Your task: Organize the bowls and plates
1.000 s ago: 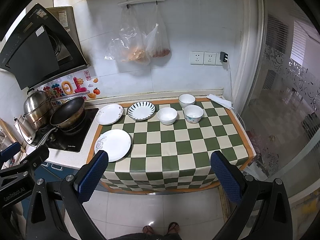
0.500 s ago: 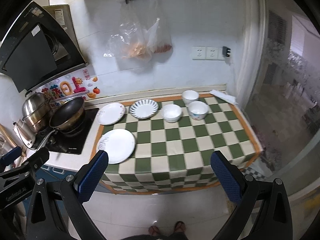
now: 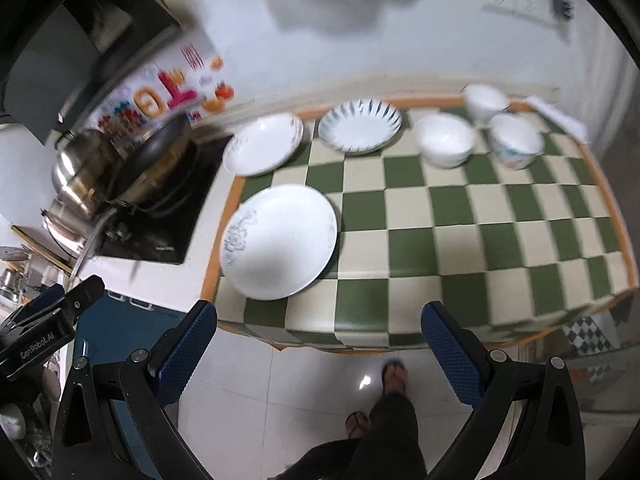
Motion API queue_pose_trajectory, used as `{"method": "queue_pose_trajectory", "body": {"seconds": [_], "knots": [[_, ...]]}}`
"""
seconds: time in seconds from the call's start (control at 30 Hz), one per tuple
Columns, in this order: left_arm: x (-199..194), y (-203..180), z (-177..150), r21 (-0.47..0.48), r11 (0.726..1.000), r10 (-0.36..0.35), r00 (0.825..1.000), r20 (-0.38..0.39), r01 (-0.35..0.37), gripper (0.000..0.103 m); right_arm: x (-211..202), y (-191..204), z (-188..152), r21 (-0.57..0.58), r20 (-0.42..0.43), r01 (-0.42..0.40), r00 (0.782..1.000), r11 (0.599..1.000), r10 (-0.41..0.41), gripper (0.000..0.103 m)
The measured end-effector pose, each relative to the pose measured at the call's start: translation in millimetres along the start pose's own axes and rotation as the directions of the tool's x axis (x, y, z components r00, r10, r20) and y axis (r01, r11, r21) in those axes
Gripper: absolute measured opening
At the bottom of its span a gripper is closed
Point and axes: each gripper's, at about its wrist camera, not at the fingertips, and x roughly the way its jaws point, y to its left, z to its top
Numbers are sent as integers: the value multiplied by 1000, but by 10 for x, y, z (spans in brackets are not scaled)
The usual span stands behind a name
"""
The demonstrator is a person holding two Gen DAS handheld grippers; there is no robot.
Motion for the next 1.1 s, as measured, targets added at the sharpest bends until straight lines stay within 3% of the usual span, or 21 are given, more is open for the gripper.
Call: {"method": "queue_pose_trajectory", "body": {"seconds": [0.1, 0.27, 0.33, 0.47, 0.57, 0.6, 0.67, 0.7, 0.73, 0.8, 1.1], "knots": [[594, 17, 159, -10, 1000, -4, 996, -91, 3, 102, 583, -88, 250, -1, -66, -21, 998, 1000, 21, 103], [1336, -35, 364, -27, 1000, -13, 983, -181, 8, 91, 1577, -303, 660, 1, -195, -38, 980, 999, 38, 96], [1676, -93, 440, -26, 999, -44, 969, -245, 38, 78, 1907, -401, 784, 20, -260, -58, 964, 998, 61, 81], [2207, -148, 555, -43, 996, -93, 934, -344, 83, 64, 2465, -585, 973, 92, -353, -126, 923, 988, 150, 68], [2431, -155, 579, -69, 992, -127, 910, -395, 108, 56, 2712, -626, 1042, 110, -387, -165, 901, 980, 195, 59], [2488, -168, 577, -73, 990, -142, 902, -407, 123, 48, 2782, -633, 1056, 122, -398, -186, 891, 975, 220, 56], [2583, -203, 564, -77, 987, -162, 886, -434, 143, 37, 2879, -584, 1049, 136, -425, -227, 866, 964, 264, 45], [2605, -218, 559, -83, 984, -178, 880, -440, 157, 32, 2932, -577, 1057, 135, -436, -234, 859, 963, 270, 35], [2607, -231, 564, -93, 981, -195, 880, -434, 171, 31, 2966, -552, 1062, 133, -441, -249, 852, 959, 282, 25], [2583, -243, 584, -92, 982, -189, 885, -425, 166, 31, 3014, -518, 1073, 112, -442, -252, 854, 961, 275, 15], [2411, -468, 642, -71, 984, -179, 901, -395, 164, 31, 2843, -570, 1068, 78, -410, -265, 870, 961, 273, 13]]}}
